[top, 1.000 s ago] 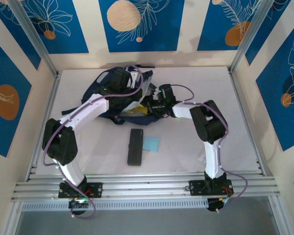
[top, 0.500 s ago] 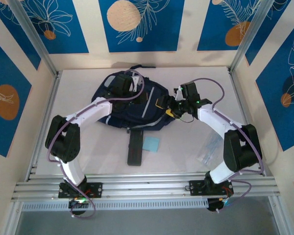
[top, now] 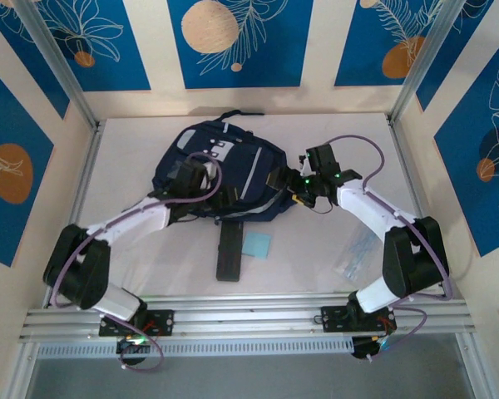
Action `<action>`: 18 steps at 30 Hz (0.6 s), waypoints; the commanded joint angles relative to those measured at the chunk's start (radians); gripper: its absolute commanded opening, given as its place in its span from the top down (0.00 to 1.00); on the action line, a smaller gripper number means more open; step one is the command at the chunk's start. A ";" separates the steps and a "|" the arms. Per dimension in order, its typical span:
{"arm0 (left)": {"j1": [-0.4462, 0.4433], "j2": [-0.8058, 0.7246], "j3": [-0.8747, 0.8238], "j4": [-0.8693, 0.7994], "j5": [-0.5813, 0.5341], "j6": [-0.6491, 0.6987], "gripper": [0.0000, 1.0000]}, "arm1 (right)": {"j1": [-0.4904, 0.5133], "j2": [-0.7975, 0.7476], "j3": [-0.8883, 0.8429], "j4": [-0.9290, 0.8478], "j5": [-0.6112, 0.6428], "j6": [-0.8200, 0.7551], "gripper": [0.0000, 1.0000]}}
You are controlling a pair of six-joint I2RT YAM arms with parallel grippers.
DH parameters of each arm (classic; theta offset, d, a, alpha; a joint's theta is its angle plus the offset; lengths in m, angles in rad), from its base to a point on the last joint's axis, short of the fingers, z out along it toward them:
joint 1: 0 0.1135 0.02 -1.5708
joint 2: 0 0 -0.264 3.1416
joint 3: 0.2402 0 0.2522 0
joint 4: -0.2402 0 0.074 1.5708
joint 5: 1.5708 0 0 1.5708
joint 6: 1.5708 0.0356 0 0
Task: Pack the student bag
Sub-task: Zip the student bag at the top-center of the table.
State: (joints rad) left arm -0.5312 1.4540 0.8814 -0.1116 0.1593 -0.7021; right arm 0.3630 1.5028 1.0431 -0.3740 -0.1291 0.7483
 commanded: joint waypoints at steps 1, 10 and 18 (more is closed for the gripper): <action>0.014 -0.091 -0.137 0.080 -0.119 -0.160 0.32 | 0.066 -0.043 -0.021 -0.048 0.056 -0.004 0.00; 0.035 -0.139 -0.320 0.236 -0.344 -0.360 0.21 | 0.271 -0.060 -0.037 0.035 0.079 0.088 0.00; 0.060 0.026 -0.353 0.492 -0.370 -0.504 0.22 | 0.372 -0.032 0.010 0.041 0.105 0.075 0.01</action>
State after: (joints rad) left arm -0.4843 1.4250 0.5426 0.2352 -0.1787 -1.1244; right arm 0.7193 1.4685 1.0164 -0.3332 -0.0505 0.8204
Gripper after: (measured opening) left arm 0.784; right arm 0.989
